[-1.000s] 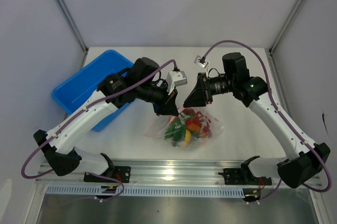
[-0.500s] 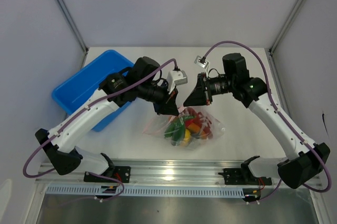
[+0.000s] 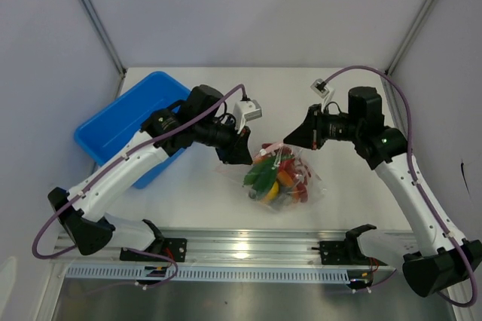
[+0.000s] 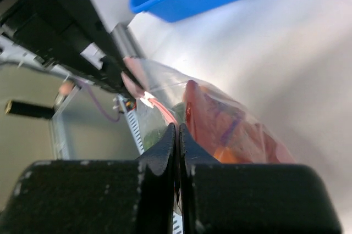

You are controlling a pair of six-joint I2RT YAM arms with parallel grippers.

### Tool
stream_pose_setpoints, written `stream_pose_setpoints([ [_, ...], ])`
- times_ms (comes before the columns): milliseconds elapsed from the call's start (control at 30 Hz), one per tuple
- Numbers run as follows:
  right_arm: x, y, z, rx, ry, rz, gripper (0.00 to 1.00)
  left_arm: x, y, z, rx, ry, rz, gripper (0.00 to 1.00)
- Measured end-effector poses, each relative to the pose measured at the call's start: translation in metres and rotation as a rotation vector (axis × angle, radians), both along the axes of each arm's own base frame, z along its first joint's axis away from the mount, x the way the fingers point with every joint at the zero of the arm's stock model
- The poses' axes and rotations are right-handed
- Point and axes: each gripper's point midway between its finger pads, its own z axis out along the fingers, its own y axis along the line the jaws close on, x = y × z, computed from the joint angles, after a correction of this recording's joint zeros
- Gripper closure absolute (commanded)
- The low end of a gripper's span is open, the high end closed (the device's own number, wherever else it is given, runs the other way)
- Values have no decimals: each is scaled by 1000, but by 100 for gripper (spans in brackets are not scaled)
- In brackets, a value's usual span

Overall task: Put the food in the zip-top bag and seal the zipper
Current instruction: Zip the zipper food storage bag at the center of the board.

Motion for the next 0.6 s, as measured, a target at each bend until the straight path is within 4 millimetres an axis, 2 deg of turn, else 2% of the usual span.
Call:
stream_pose_setpoints([
  [167, 14, -12, -7, -24, 3, -82, 100, -9, 20, -8, 25, 16, 39, 82],
  [267, 16, -14, -8, -31, 4, -97, 100, -15, 32, -9, 33, 7, 58, 89],
  [467, 19, -16, -9, -34, 7, -111, 100, -24, 57, -13, 49, -13, 111, 96],
  [567, 20, -15, -9, -31, 13, -113, 100, -30, 63, -14, 48, -17, 116, 94],
  [600, 21, -15, -9, -29, 16, -114, 100, -30, 63, -13, 47, -18, 116, 84],
])
